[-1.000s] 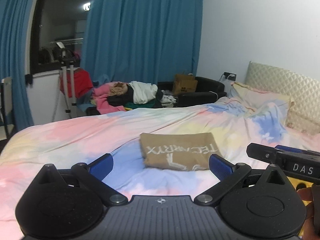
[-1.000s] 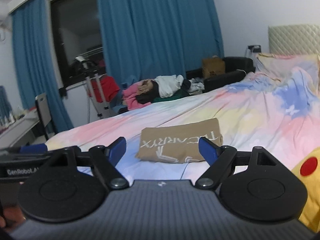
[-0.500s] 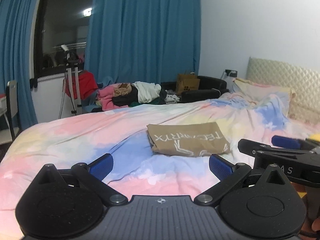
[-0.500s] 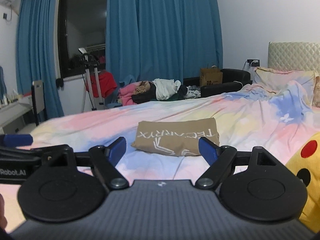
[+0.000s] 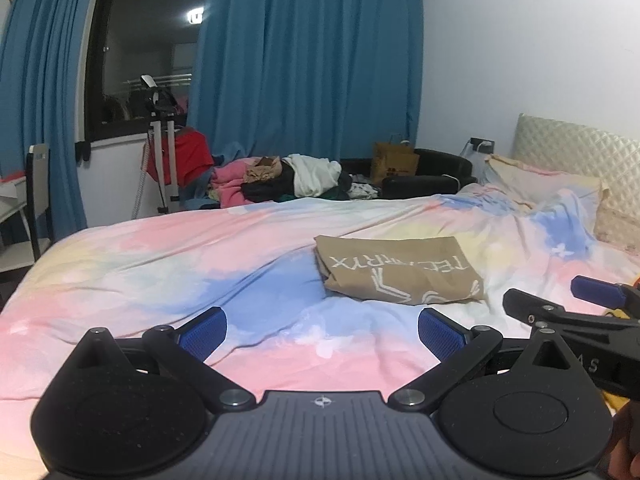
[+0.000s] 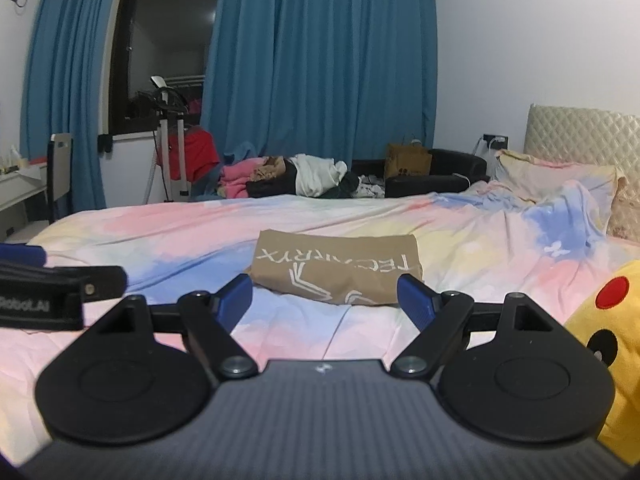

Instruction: Fold clothes

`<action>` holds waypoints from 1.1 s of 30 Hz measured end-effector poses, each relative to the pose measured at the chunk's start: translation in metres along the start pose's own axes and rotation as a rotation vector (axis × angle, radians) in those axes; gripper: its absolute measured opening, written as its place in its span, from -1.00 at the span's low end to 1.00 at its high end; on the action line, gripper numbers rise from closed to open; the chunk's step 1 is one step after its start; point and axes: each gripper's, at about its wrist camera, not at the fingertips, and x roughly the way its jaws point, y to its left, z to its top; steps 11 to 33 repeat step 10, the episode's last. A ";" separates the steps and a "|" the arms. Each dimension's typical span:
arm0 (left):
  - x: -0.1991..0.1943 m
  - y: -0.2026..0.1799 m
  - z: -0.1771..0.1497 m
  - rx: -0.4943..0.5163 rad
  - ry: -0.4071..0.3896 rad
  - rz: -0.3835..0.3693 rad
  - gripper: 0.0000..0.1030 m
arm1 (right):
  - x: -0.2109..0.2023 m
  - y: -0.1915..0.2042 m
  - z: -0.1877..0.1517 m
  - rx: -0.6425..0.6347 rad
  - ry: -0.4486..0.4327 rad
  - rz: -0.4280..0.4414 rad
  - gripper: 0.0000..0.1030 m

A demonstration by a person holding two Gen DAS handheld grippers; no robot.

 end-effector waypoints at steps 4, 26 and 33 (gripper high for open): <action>0.000 0.002 0.000 -0.011 0.003 0.000 0.99 | 0.005 -0.002 -0.001 0.010 0.029 -0.011 0.57; -0.001 -0.002 -0.004 0.005 0.012 -0.005 0.99 | 0.005 -0.001 -0.001 0.010 0.033 -0.012 0.57; -0.001 -0.002 -0.004 0.005 0.012 -0.005 0.99 | 0.005 -0.001 -0.001 0.010 0.033 -0.012 0.57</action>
